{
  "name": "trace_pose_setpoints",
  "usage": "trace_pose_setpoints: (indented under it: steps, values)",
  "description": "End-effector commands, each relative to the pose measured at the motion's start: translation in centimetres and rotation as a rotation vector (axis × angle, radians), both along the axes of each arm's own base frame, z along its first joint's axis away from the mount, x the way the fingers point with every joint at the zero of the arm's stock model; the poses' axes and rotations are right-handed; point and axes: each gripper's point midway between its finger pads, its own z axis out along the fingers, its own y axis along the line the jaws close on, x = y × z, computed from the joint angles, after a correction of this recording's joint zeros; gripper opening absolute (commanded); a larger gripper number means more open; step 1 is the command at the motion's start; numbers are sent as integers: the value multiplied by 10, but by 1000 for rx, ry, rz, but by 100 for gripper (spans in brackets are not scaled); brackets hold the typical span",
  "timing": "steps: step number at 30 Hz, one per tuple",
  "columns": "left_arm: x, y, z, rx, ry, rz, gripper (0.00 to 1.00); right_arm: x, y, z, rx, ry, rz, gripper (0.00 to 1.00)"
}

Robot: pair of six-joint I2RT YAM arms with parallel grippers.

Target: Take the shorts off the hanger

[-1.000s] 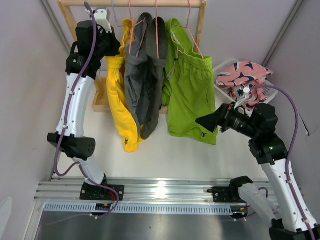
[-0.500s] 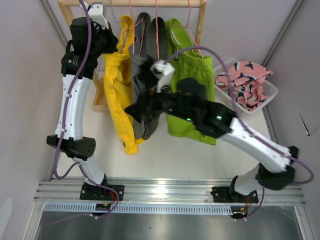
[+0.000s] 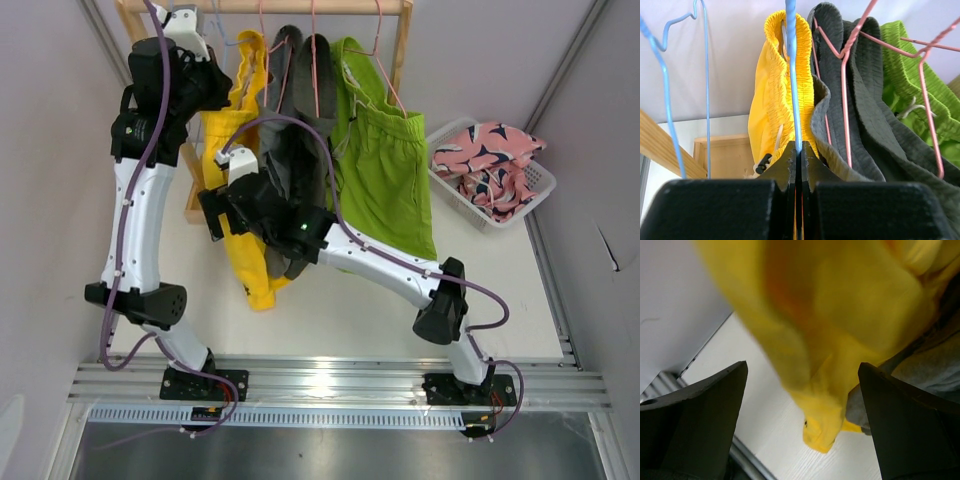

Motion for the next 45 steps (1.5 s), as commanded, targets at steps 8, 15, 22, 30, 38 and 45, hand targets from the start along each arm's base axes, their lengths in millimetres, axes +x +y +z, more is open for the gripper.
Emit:
trace_pose_setpoints:
  steps: [8, 15, 22, 30, 38, 45]
  values:
    - [-44, 0, 68, -77, -188, -33, 0, 30, -12, 53, 137, -166, -235, 0]
    - [-41, 13, 81, -75, -230, 35, 0, -66, -32, 24, 83, -187, -237, 0]
    - [-33, 30, 85, -53, -248, 111, 0, -151, -52, -21, -34, -190, -252, 0]
    - [-43, 23, 72, -44, -195, 65, 0, -125, -55, -21, 52, -110, -266, 0]
    - [-97, 25, 39, -24, -108, 45, 0, 4, -51, 68, 166, -176, -297, 0]
    - [-127, 30, 45, -40, -118, 40, 0, 67, -50, 78, 188, -134, -315, 0]
